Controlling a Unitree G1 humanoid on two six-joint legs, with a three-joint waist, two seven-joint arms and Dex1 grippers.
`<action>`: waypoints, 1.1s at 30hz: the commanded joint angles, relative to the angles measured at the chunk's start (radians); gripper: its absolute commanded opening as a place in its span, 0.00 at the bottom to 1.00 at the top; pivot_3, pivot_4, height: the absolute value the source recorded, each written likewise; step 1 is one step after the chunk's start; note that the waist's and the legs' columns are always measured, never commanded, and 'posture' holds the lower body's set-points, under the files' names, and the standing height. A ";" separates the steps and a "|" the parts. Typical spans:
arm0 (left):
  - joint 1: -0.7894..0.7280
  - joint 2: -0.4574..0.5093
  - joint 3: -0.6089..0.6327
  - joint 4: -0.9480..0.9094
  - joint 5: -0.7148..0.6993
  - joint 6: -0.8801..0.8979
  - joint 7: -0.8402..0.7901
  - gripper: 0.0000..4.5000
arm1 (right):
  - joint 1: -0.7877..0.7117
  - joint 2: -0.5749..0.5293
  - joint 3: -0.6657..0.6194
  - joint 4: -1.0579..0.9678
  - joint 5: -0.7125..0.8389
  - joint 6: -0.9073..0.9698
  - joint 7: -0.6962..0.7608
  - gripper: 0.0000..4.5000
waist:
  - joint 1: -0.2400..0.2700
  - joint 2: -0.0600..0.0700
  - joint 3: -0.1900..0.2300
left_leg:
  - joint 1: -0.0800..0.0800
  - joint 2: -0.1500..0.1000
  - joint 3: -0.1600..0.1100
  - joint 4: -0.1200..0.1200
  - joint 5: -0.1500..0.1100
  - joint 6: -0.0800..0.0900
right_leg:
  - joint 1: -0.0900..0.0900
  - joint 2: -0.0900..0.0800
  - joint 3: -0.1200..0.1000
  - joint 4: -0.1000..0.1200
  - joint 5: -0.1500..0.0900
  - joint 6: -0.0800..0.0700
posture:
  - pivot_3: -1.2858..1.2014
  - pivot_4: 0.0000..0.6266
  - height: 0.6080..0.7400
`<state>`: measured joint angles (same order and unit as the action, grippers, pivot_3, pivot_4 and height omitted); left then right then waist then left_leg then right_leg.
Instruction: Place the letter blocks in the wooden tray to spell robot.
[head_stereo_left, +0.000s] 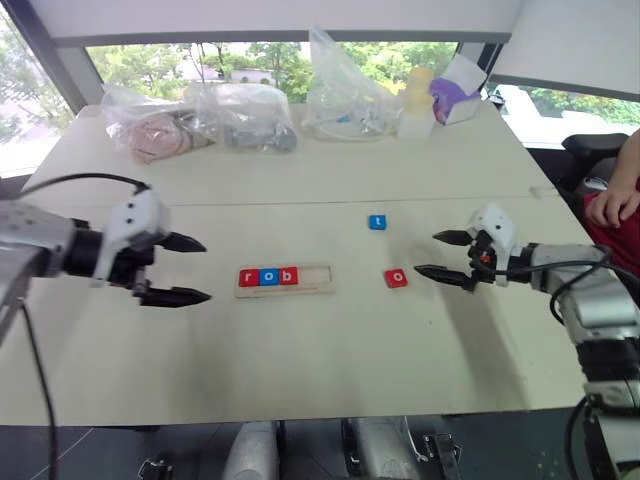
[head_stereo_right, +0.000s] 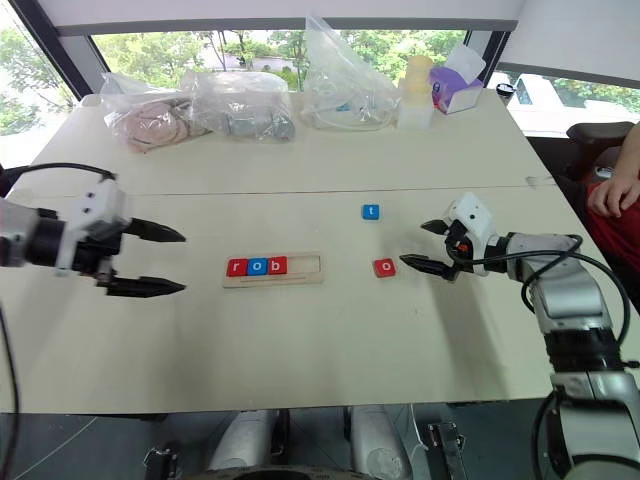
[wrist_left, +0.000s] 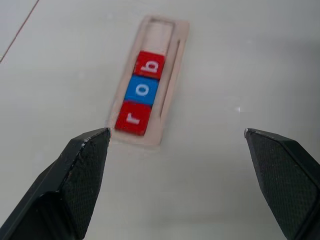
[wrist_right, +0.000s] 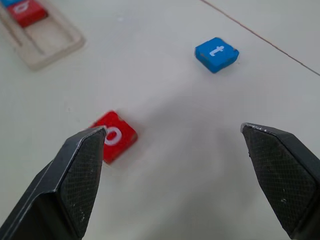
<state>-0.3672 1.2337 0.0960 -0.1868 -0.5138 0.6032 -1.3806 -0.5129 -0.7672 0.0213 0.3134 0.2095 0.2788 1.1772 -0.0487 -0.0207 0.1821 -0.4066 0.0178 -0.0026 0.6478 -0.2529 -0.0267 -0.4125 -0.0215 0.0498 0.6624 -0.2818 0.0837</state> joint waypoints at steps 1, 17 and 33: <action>0.036 0.045 0.072 -0.024 -0.045 0.038 -0.047 1.00 | -0.066 0.017 0.056 0.161 -0.051 -0.170 0.087 0.99 | 0.003 0.000 0.001 | 0.000 0.000 0.000 0.000 0.000 0.000 | 0.000 -0.001 0.000 0.000 0.000 0.000 | 0.52 0.24 0.96; 0.143 0.030 0.183 -0.189 -0.201 0.187 0.001 1.00 | -0.165 0.083 0.131 0.438 -0.133 -0.385 0.203 0.99 | 0.004 0.000 0.002 | 0.004 0.000 0.000 0.001 0.000 0.000 | 0.003 -0.005 0.000 0.002 0.000 0.000 | 0.52 0.24 0.96; 0.139 -0.017 0.133 -0.179 -0.182 0.168 0.059 1.00 | -0.174 0.066 0.090 0.227 -0.044 -0.122 0.277 0.99 | 0.005 0.001 0.002 | 0.003 0.000 0.000 0.001 0.000 0.000 | 0.003 -0.005 0.000 0.003 0.000 0.001 | 0.52 0.24 0.96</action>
<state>-0.2280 1.2158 0.2183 -0.3546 -0.7045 0.7904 -1.3253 -0.6804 -0.6784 0.1284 0.5916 0.1406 0.1260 1.4359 -0.0437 -0.0197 0.1841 -0.4034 0.0173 -0.0031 0.6490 -0.2527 -0.0270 -0.4095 -0.0270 0.0498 0.6649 -0.2815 0.0842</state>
